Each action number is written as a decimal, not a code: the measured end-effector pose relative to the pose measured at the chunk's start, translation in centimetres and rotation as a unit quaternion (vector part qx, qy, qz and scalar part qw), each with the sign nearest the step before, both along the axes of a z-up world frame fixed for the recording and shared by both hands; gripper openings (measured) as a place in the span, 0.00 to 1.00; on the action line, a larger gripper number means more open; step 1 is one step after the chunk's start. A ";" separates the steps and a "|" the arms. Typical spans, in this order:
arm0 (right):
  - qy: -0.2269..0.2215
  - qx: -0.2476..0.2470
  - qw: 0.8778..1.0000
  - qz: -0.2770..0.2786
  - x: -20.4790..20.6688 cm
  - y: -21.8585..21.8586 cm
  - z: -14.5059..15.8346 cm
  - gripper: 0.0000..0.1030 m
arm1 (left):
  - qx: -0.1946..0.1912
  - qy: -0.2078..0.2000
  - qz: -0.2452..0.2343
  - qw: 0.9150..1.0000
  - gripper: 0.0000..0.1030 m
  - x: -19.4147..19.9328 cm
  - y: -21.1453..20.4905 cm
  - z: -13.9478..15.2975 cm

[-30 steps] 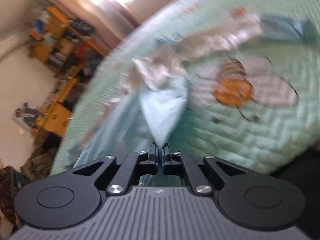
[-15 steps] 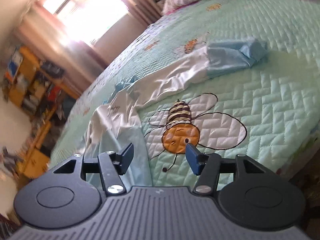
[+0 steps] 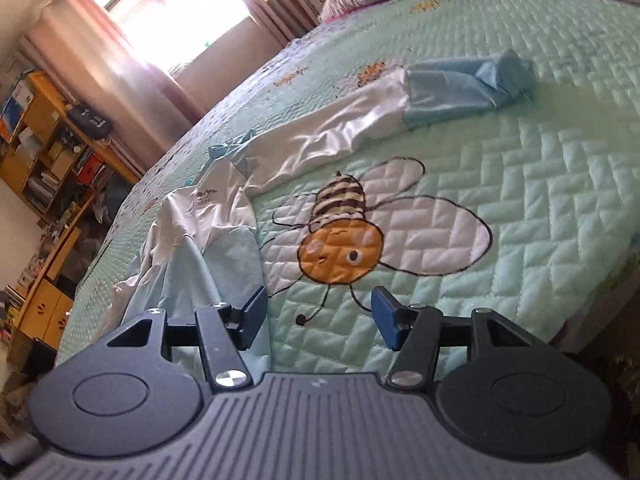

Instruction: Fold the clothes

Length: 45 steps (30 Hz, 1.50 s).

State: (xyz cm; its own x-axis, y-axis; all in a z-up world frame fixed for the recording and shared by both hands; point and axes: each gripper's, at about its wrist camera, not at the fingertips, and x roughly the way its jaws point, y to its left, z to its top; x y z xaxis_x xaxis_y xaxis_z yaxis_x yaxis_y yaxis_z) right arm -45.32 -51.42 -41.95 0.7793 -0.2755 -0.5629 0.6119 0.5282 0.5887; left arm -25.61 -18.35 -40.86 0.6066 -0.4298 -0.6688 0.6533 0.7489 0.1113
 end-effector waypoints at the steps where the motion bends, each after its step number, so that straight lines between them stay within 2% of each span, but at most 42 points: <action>1: 0.001 0.005 1.000 0.000 0.0 -0.1 -0.1 0.58 | -0.003 0.013 0.006 1.000 1.00 0.2 0.2 -1.2; 3: 0.003 0.010 1.000 0.000 0.1 -0.1 -0.3 0.59 | -0.051 0.007 0.006 0.999 0.99 0.1 1.6 -2.0; 9: 0.010 0.000 1.000 0.007 0.5 0.1 -0.3 0.63 | -0.073 -0.034 -0.005 0.997 1.00 -0.5 2.3 -3.1; 45: 0.022 -0.009 1.000 0.020 1.1 0.3 -0.5 0.71 | -0.090 -0.031 -0.001 0.995 0.99 -0.4 1.7 -3.5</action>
